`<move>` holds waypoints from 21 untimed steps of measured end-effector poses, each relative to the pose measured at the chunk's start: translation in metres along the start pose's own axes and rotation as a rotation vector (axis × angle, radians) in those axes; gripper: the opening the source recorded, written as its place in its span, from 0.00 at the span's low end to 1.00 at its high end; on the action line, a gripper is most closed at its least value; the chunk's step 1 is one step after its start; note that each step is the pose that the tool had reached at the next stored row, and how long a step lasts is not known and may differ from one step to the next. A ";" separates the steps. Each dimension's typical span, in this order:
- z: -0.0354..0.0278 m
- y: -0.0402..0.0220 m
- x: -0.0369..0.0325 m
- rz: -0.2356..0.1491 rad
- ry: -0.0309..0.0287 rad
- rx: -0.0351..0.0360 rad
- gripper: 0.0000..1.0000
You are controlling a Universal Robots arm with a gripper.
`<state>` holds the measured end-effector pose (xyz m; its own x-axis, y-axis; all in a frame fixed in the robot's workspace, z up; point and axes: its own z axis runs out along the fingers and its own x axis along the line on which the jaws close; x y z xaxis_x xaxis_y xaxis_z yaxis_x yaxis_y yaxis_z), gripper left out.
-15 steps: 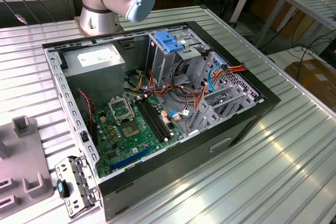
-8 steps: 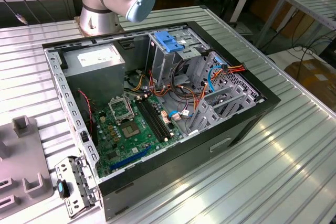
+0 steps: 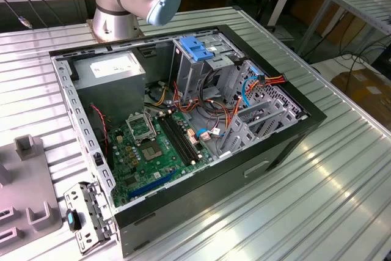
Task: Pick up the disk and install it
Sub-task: 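Pick up the disk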
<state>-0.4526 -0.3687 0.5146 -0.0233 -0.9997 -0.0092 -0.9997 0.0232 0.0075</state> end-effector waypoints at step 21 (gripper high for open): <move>-0.0002 -0.0245 -0.0006 0.000 0.0000 -0.0001 0.37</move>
<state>-0.4281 -0.3687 0.5146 -0.0233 -0.9997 -0.0093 -0.9997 0.0232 0.0075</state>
